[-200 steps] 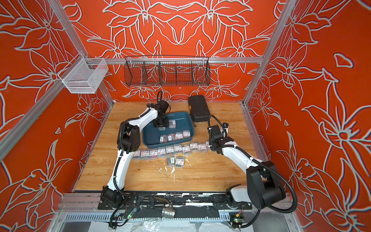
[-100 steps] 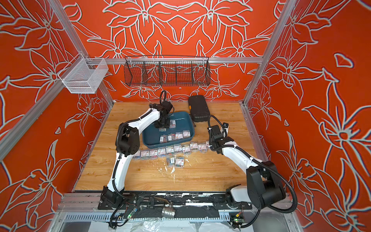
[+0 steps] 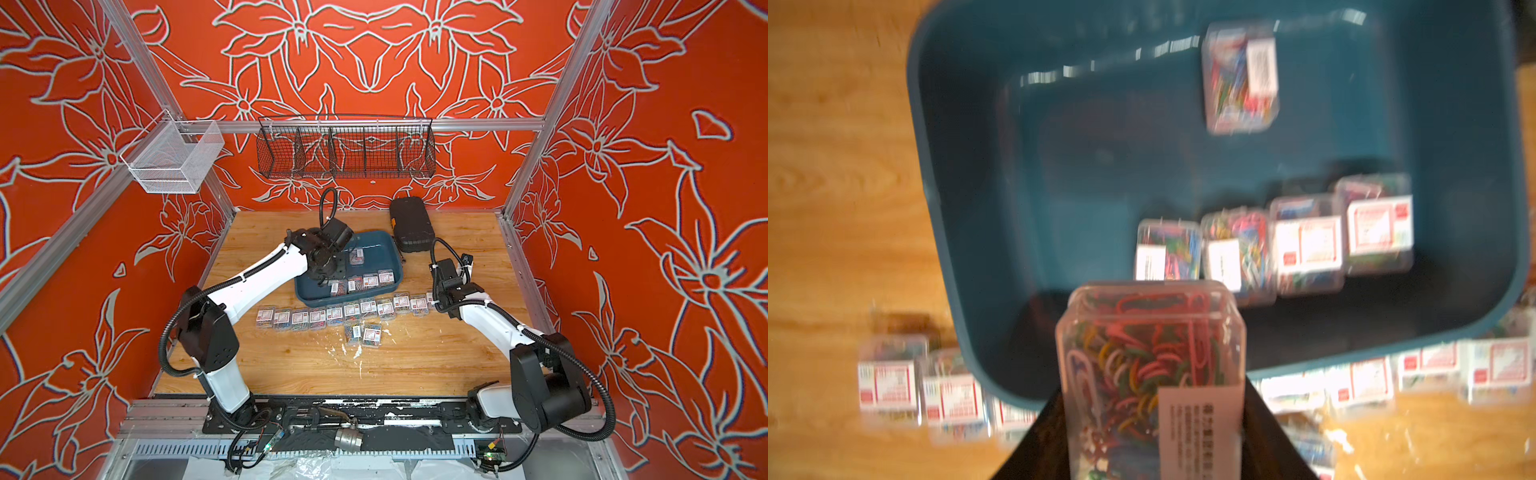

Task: Take the paper clips out of the storage box
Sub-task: Pick up the boxed paper clips from the storage box, then place the boxed paper clips at the center of the board.

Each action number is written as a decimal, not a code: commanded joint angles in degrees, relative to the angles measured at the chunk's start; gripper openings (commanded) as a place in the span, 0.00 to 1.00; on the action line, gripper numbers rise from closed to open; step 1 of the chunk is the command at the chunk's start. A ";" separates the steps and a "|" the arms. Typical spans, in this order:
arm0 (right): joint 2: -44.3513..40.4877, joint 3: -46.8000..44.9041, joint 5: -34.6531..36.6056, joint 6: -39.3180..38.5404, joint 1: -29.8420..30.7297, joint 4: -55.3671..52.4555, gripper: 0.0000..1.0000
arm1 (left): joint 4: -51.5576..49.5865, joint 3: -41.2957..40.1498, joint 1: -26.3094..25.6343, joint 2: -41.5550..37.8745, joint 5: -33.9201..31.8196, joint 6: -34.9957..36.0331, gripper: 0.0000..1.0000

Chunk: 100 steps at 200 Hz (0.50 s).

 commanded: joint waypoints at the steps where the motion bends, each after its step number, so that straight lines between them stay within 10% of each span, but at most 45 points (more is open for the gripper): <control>1: -0.11 0.67 0.33 0.05 -0.04 -0.38 0.78 | 3.82 -7.02 -1.56 -5.03 0.68 -5.07 0.12; 100: -0.24 0.51 0.34 0.03 0.02 -0.42 0.78 | 13.54 -29.76 -6.48 -20.73 6.66 -16.40 0.10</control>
